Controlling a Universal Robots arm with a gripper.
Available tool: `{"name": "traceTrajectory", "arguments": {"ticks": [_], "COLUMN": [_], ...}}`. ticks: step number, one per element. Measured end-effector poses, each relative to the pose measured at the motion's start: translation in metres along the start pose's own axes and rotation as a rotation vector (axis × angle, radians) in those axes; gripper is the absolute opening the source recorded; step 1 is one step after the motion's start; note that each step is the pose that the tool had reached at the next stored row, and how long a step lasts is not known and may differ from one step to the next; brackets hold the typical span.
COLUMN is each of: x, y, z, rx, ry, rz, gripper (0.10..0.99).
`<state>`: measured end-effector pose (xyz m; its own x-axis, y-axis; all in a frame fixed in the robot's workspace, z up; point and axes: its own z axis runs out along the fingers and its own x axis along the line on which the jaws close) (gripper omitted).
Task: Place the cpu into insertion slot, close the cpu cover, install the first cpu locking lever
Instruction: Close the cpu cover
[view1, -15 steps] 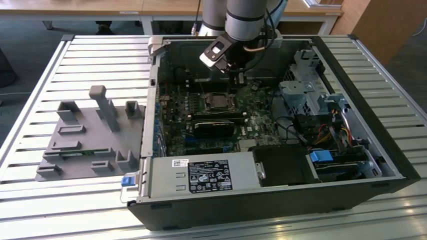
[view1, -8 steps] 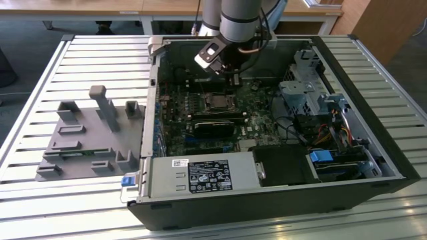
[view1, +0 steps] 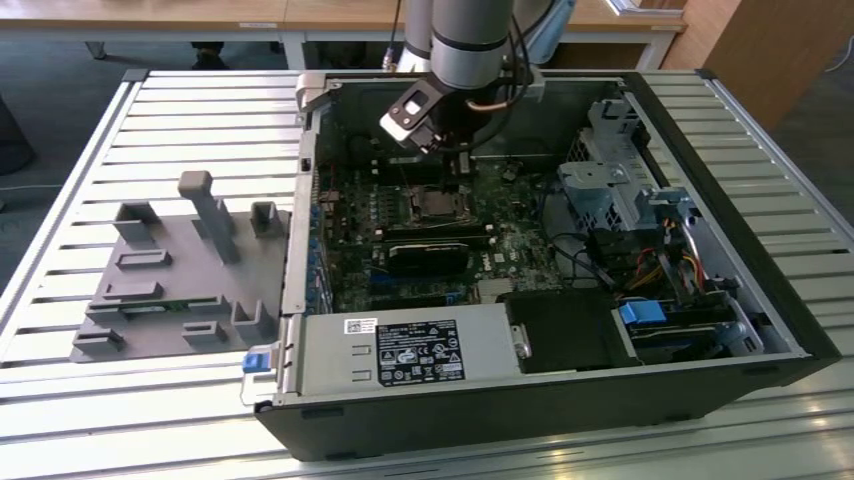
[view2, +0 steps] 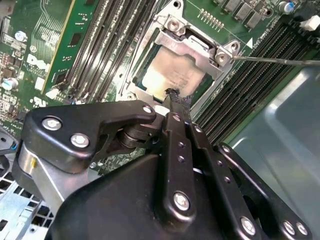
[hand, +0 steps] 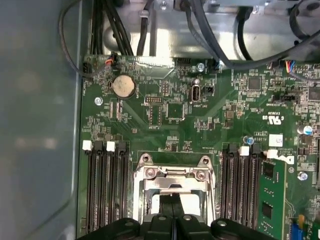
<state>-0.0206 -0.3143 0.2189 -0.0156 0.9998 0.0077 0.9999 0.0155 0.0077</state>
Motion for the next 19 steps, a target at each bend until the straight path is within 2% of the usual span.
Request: {"name": "traceTrajectory", "arguments": {"ticks": [11, 19], "x": [0.0, 0.0002], "y": [-0.0055, -0.0128], "z": [0.0012, 0.0017], "rx": [0.0, 0.0], "ry": [0.0, 0.0001], "rz": [0.0, 0.0], "gripper": [0.106, 0.106]}}
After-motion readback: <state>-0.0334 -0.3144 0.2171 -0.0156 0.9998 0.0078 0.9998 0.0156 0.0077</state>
